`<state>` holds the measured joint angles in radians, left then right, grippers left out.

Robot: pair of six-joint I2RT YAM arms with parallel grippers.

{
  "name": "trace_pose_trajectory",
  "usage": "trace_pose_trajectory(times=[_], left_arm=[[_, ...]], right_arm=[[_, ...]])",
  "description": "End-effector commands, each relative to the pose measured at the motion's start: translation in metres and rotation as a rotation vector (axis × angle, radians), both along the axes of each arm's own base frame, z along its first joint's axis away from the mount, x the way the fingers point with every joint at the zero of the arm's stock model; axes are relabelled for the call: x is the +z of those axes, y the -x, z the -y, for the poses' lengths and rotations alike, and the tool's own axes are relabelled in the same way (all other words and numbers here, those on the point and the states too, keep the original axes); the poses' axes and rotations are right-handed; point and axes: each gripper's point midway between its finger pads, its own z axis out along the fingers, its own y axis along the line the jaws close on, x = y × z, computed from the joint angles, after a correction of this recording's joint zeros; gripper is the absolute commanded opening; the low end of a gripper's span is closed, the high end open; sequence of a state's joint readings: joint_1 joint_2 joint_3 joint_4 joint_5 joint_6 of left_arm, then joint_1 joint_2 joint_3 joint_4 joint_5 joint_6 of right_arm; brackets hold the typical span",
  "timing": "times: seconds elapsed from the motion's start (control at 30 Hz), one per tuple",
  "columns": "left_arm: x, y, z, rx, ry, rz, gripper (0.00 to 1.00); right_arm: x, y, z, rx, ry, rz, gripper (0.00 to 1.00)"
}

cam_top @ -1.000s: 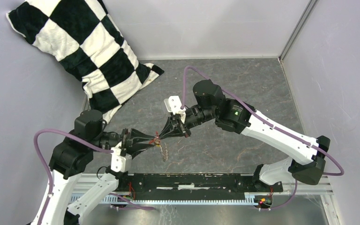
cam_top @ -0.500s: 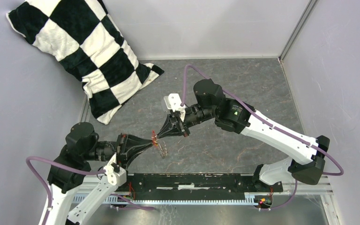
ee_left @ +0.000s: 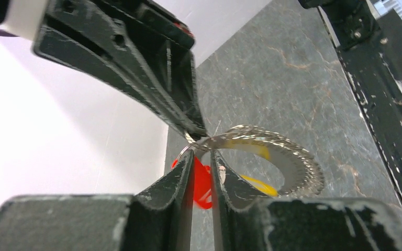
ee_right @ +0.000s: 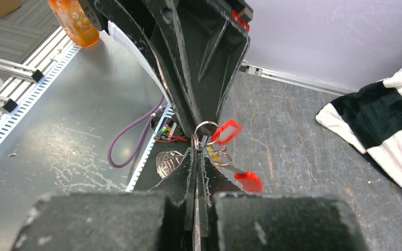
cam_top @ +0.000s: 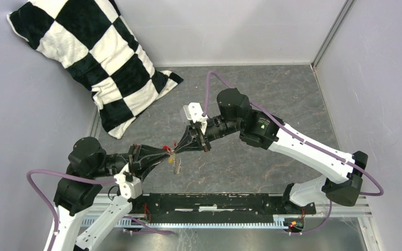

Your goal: Put the keys on the keyring

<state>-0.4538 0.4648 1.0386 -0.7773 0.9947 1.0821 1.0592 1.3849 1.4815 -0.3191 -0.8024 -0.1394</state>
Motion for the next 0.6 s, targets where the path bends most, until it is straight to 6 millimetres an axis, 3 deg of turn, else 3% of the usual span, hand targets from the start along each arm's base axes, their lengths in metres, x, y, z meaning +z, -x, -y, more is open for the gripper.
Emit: trace_pose_trajectory(times=[0.0, 0.57], left_arm=[[0.036, 0.000, -0.002, 0.059, 0.133, -0.065, 0.25], [0.015, 0.003, 0.001, 0.006, 0.051, -0.041, 0.39]], right_arm=[[0.018, 0.001, 0.006, -0.003, -0.049, 0.047, 0.01], [0.018, 0.006, 0.008, 0.015, -0.043, 0.026, 0.01]])
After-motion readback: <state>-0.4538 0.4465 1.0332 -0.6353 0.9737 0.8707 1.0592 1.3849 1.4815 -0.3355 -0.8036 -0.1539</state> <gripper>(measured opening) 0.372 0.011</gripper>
